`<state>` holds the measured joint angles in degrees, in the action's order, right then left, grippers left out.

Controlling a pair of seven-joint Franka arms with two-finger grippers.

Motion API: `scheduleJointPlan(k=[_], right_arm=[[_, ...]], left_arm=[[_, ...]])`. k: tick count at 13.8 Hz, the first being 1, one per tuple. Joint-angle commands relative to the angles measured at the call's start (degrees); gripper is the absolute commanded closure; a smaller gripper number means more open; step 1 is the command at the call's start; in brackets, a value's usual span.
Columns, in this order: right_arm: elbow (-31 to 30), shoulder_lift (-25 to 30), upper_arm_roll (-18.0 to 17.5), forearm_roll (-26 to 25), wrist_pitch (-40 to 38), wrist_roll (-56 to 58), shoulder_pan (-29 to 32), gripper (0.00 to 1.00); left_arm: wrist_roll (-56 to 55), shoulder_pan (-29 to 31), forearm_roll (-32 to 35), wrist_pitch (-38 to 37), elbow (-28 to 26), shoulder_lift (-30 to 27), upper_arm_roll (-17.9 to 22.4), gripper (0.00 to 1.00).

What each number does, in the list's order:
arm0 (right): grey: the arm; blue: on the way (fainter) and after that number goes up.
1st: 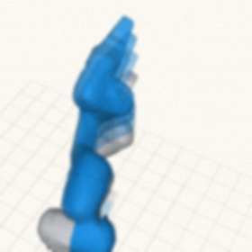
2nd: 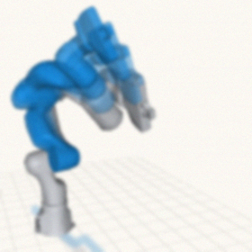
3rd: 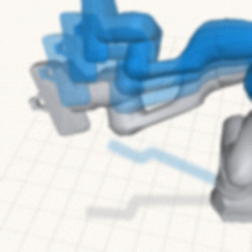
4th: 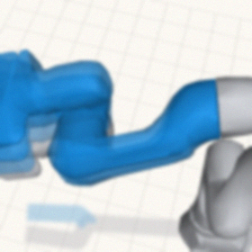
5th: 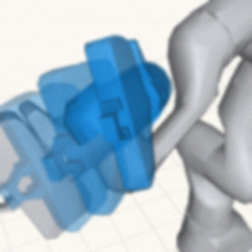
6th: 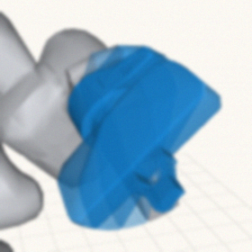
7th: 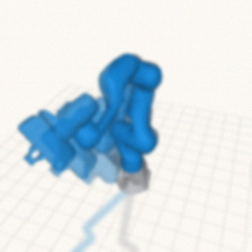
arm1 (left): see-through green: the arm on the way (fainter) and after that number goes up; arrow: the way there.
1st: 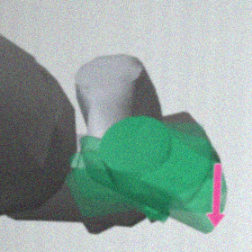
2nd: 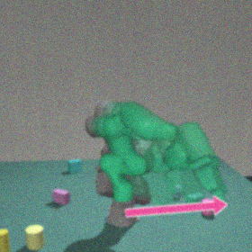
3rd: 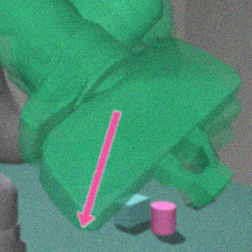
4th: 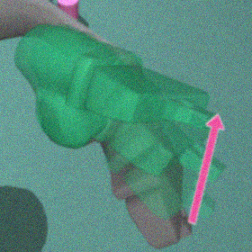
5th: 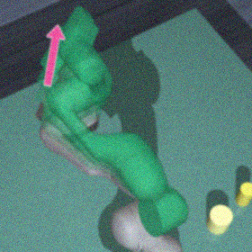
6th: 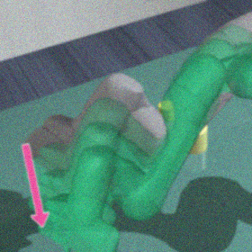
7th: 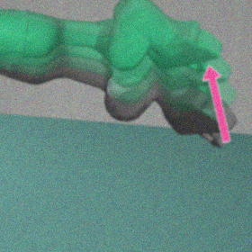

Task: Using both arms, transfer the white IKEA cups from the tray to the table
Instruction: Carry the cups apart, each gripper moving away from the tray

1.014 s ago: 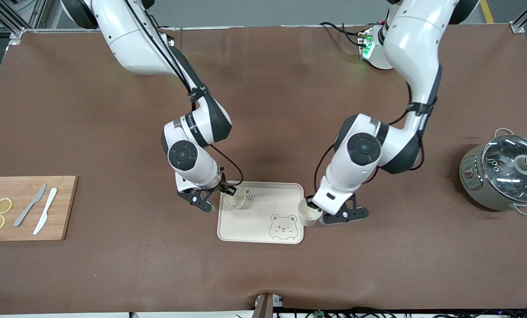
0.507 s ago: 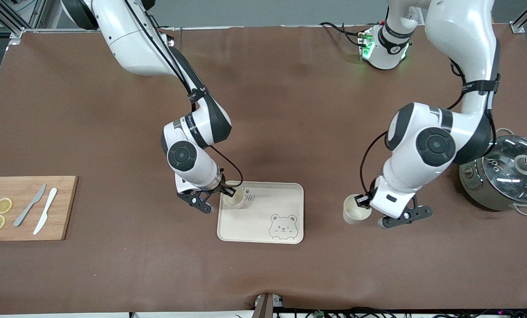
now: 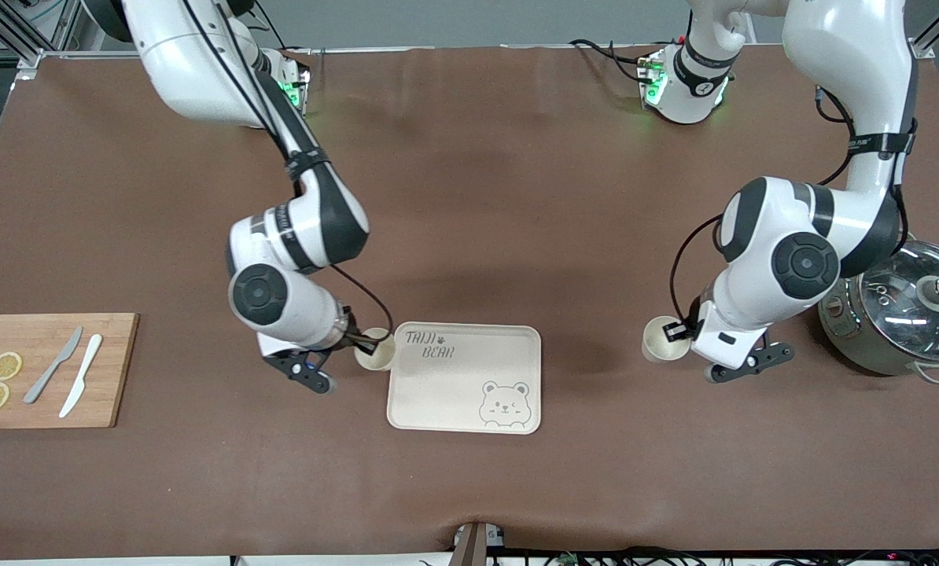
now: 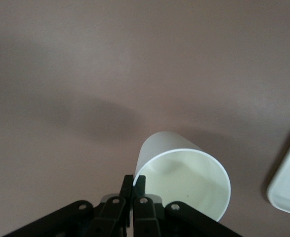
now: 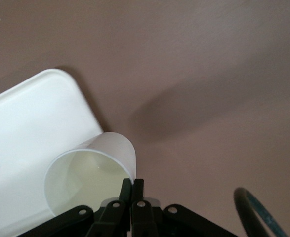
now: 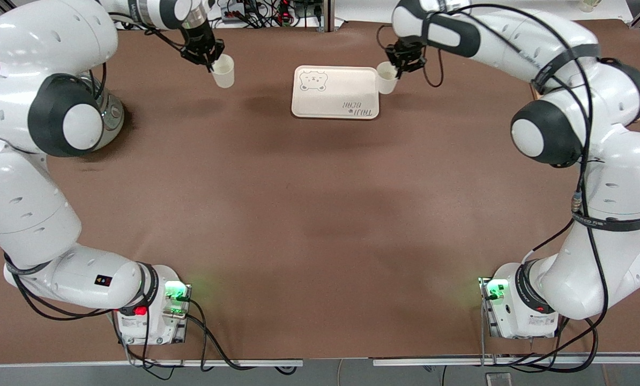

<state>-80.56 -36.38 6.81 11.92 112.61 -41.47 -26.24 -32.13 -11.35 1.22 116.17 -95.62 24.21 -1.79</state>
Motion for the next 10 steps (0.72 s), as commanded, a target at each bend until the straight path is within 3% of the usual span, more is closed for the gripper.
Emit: scheduleJointPlan(k=[1, 5, 10], right_arm=[[-11.69, 8.24, -0.30, -0.14, 0.50, 11.36, 5.22, 1.00], [-21.54, 13.60, -0.22, -2.15, 3.66, 24.04, 11.72, 1.00], [-28.33, 17.13, -0.30, -4.80, 3.85, 39.32, 21.39, 1.00]], left_arm=[[1.45, 3.68, 1.42, 0.99, -5.71, -3.12, -0.58, 1.00], [6.11, 7.65, 1.42, 3.44, -11.07, -3.56, -0.76, 1.00], [9.45, 10.29, 0.46, 4.24, -12.92, -1.63, -0.93, 1.00]])
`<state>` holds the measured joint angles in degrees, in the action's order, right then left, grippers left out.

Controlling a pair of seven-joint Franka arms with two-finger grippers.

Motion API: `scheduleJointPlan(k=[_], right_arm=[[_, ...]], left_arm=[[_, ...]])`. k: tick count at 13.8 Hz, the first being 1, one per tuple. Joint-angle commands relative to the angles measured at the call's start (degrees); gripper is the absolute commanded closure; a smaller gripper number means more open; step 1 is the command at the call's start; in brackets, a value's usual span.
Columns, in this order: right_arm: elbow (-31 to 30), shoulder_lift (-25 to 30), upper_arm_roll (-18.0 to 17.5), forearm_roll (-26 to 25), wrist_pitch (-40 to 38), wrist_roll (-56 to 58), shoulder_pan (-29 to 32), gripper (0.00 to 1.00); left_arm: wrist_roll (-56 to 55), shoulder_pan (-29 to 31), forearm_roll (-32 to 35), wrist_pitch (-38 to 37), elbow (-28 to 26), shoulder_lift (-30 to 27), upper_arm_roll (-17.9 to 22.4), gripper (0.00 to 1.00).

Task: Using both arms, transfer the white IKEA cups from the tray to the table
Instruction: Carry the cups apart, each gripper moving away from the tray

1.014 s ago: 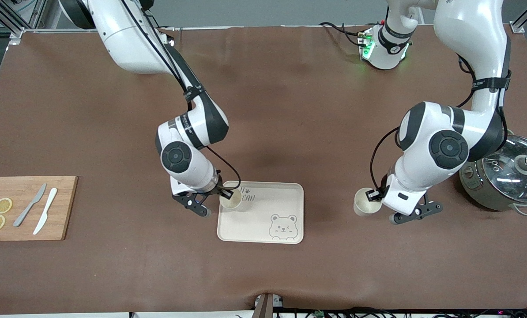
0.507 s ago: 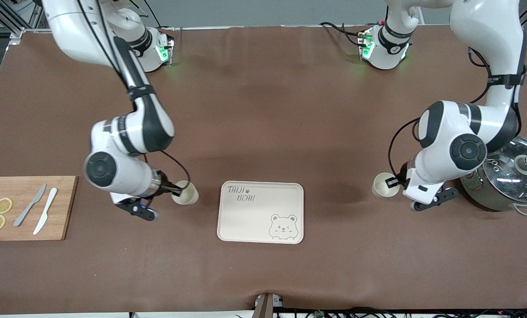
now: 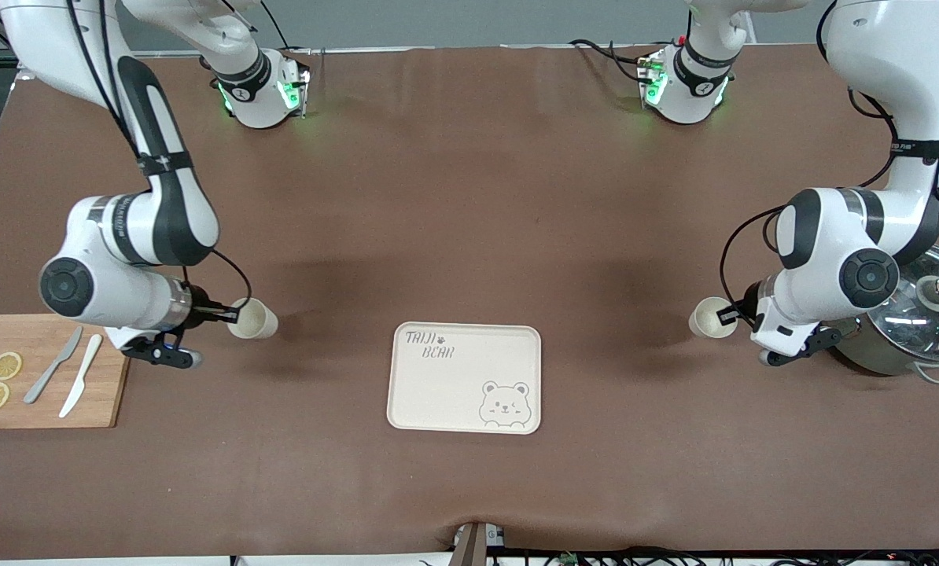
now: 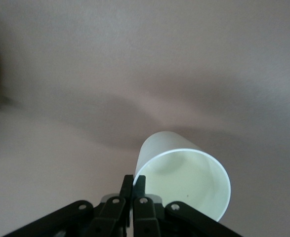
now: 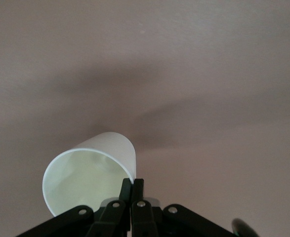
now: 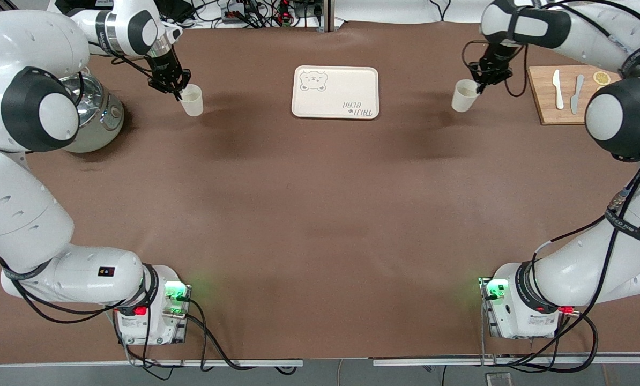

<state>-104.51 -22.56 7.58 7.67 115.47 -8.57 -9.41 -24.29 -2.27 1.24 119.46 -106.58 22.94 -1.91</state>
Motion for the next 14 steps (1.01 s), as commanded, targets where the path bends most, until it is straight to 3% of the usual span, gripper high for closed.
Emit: scheduleJointPlan(k=[1, 5, 11, 12, 13, 14], right_arm=[[-5.17, 3.22, -1.08, -0.55, 1.16, 10.37, 6.84, 1.00], [-11.23, 3.04, -1.16, -0.55, 8.00, 20.59, 12.92, 1.00], [-14.14, 2.96, -1.08, -0.55, 8.37, 23.24, 15.30, 1.00], [-14.06, 2.61, -1.08, -0.55, 8.45, 23.76, 15.99, 1.00], [-13.88, 2.34, -1.16, -0.46, 8.54, 23.94, 16.70, 1.00], [-13.53, 2.34, -1.16, -0.46, 8.54, 23.95, 16.70, 0.85]], left_arm=[[1.97, 1.39, 0.43, 1.73, -2.83, -0.35, -0.81, 1.00], [1.97, 1.66, -2.73, 10.15, -8.10, -0.35, -0.90, 1.00], [1.97, 1.48, -3.52, 12.99, -8.03, 0.00, -0.90, 1.00], [2.06, 1.48, -3.52, 12.99, -7.85, 0.00, -0.90, 0.84], [2.14, 1.39, -3.61, 12.90, -7.76, -0.17, -0.90, 0.15], [2.15, 1.31, -3.61, 12.90, -7.67, -0.78, -0.90, 0.00]])
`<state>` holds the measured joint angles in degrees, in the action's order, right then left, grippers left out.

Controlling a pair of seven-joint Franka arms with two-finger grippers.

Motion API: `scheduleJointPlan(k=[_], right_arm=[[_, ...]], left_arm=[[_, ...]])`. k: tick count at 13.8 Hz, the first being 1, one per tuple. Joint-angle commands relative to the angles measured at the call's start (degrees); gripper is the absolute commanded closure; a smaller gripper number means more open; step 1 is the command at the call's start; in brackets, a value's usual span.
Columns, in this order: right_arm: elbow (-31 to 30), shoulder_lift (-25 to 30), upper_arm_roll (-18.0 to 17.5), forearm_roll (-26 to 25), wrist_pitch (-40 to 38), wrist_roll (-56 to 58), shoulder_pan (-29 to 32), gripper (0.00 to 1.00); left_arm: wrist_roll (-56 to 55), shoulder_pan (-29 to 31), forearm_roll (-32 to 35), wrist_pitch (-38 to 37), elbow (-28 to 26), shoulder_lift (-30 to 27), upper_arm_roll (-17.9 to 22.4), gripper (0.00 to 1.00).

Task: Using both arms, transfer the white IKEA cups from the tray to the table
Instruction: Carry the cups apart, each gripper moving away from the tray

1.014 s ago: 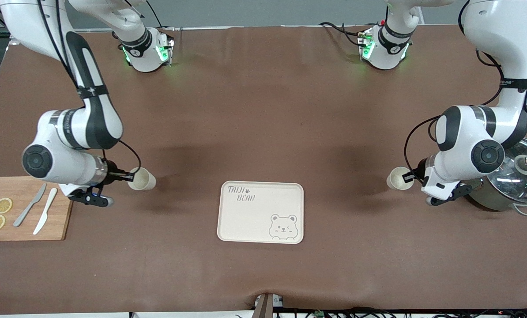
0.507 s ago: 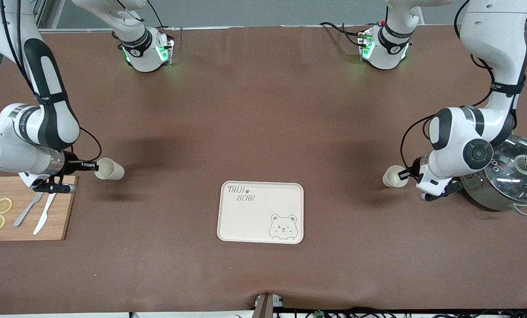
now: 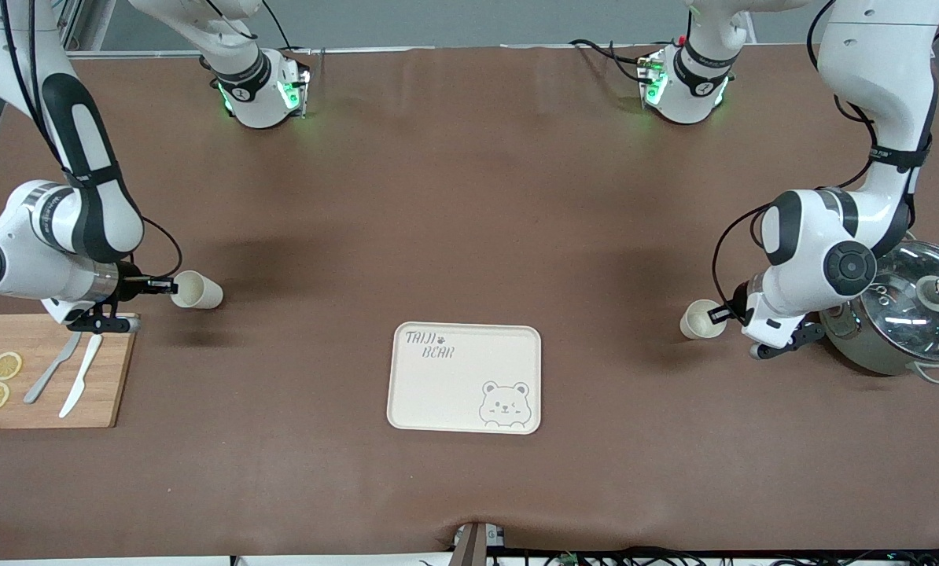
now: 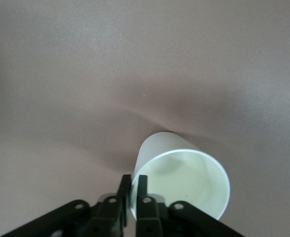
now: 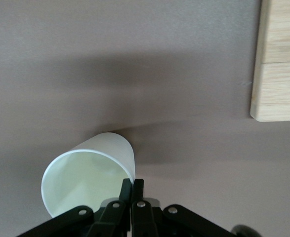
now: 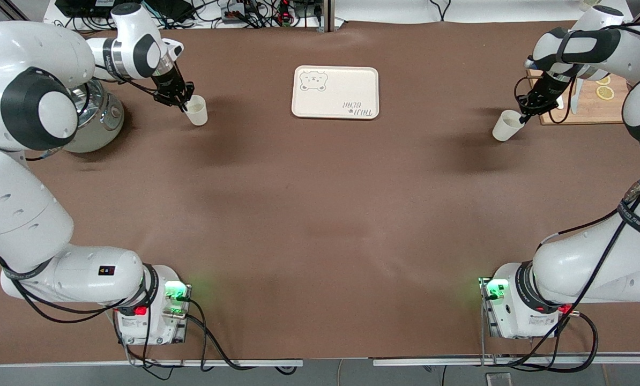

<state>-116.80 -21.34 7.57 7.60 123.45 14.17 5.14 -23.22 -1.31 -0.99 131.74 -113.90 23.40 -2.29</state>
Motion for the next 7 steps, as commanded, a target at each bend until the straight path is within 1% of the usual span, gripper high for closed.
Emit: scheduleJointPlan(k=[1, 2, 4, 5, 6, 7], right_arm=[[-0.98, 1.12, -1.16, -0.39, 0.13, 1.13, 1.98, 0.33], [-0.28, 1.12, -1.16, -0.31, -0.31, 0.78, 1.98, 0.00], [0.86, 1.21, -1.33, -0.31, -1.18, 1.04, 1.63, 0.00], [2.87, 1.21, -1.51, -0.31, -3.97, 1.04, 1.45, 0.00], [6.46, 1.21, -1.60, -0.31, -8.88, 1.21, 0.67, 0.00], [10.76, 1.21, -1.51, -0.48, -14.06, 1.13, -0.82, 0.00]], left_arm=[[1.07, 0.25, -1.38, 0.10, 0.33, -1.60, -0.52, 0.00], [0.99, 0.17, -1.30, -0.52, 1.21, -1.87, -0.52, 0.00], [1.25, -0.01, -0.16, -3.50, 1.92, -4.49, -0.87, 0.00], [2.82, 0.51, 0.54, -5.51, 2.88, -5.99, -0.88, 0.00], [5.44, 1.04, 0.55, -7.79, 5.06, -6.35, -0.44, 0.00], [7.91, 2.00, 0.55, -11.39, 8.83, -6.27, -0.44, 0.00]])
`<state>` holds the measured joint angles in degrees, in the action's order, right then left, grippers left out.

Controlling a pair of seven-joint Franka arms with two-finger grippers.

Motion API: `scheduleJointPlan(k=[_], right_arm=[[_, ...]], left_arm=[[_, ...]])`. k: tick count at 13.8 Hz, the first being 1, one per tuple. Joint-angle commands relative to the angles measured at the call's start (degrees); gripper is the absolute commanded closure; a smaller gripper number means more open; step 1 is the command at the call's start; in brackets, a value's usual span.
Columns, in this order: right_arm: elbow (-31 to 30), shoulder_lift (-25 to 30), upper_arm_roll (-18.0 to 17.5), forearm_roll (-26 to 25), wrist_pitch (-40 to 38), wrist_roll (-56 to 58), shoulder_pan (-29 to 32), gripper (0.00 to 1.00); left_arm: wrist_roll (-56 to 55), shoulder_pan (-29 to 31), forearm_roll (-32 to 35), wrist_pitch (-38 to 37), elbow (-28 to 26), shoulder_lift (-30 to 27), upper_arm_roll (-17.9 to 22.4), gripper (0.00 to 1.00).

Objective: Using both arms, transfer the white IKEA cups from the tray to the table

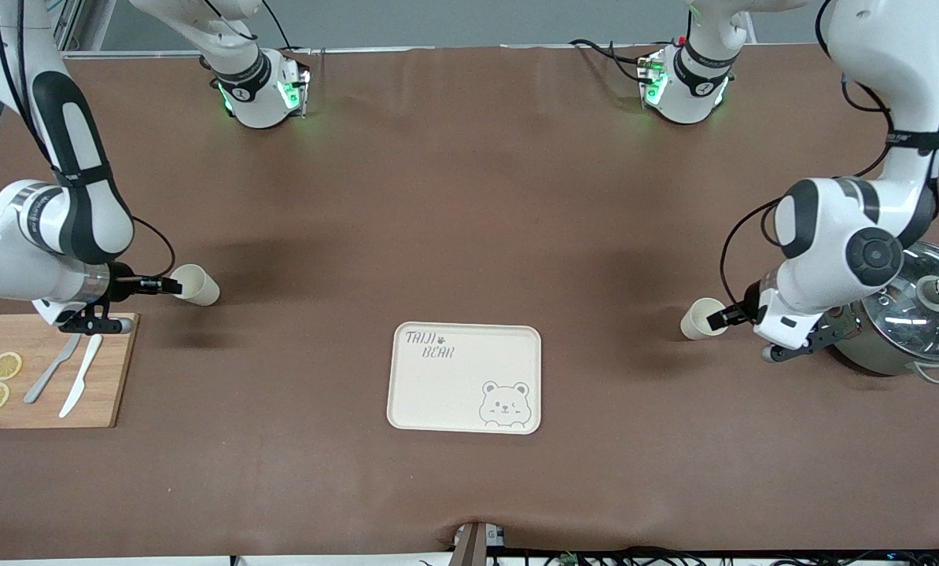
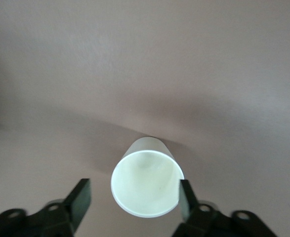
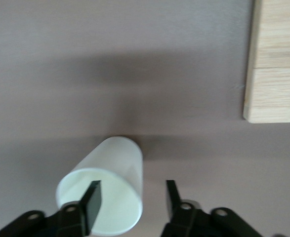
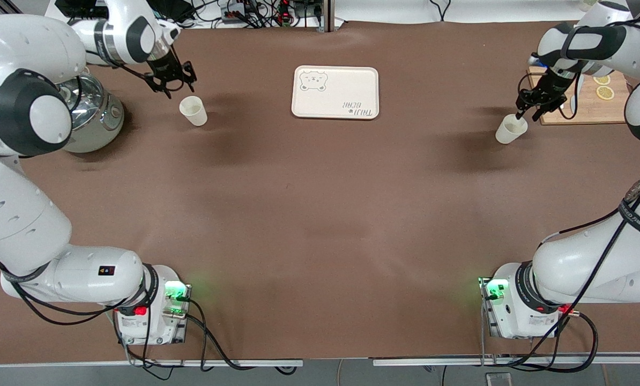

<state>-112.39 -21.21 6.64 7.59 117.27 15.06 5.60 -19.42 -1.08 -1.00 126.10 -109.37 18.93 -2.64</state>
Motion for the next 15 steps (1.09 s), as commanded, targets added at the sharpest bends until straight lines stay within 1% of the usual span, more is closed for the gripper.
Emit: scheduleJointPlan(k=[1, 2, 3, 4, 5, 6, 8, 10, 11, 12, 14, 15], right_arm=[[10.22, 1.00, -0.49, -0.56, -10.46, -0.29, -1.64, 0.00], [13.83, 0.56, -0.57, -0.48, -11.09, 0.14, -1.38, 0.00], [18.47, -0.31, -0.49, -0.48, -12.40, 0.14, -1.73, 0.00], [22.96, -0.75, -0.49, -0.65, -16.24, -0.03, -2.17, 0.00], [27.88, -1.19, -0.49, -0.48, -19.50, -0.03, -1.91, 0.00], [31.58, -1.20, -0.49, -0.30, -21.45, 0.14, -1.64, 0.00], [36.08, -1.20, -0.49, -0.04, -20.68, 0.23, -1.55, 0.00], [38.03, -0.24, -0.66, -0.12, -20.76, -0.47, -3.22, 0.00], [37.68, 1.77, -0.58, -0.21, -21.55, -0.47, -4.09, 0.00], [37.51, 4.31, -0.58, -0.39, -23.47, -0.73, -4.19, 0.00], [37.42, 6.96, -0.23, -0.47, -29.35, -2.22, -4.02, 0.00], [37.24, 8.19, -0.14, -0.56, -31.64, -3.71, -3.84, 0.00]], left_arm=[[5.08, 1.96, 0.65, -10.91, 8.26, -1.35, -0.08, 0.00], [5.53, 1.87, 1.61, -15.66, 12.56, -0.91, -0.08, 0.00], [5.97, 1.79, 3.97, -19.27, 16.26, -0.82, -0.08, 0.00], [7.19, 1.61, 7.47, -22.70, 19.69, -0.73, -0.26, 0.00], [8.33, 1.43, 10.03, -25.43, 22.25, -0.73, -0.35, 0.00], [8.60, 1.35, 10.93, -27.03, 24.01, -0.82, -0.35, 0.00], [8.78, 2.05, 10.68, -28.71, 26.92, -0.91, -0.17, 0.00], [7.74, 2.31, 10.15, -29.93, 28.51, -0.91, 0.27, 0.00], [7.12, 2.22, 10.06, -30.64, 29.38, -0.82, 1.49, 0.00], [6.77, 2.22, 10.06, -30.91, 29.74, -0.91, 2.02, 0.00], [6.76, 2.05, 9.01, -31.26, 29.83, -1.70, 1.59, 0.00], [6.76, 1.79, 7.52, -33.18, 29.92, -1.61, 1.76, 0.00]])
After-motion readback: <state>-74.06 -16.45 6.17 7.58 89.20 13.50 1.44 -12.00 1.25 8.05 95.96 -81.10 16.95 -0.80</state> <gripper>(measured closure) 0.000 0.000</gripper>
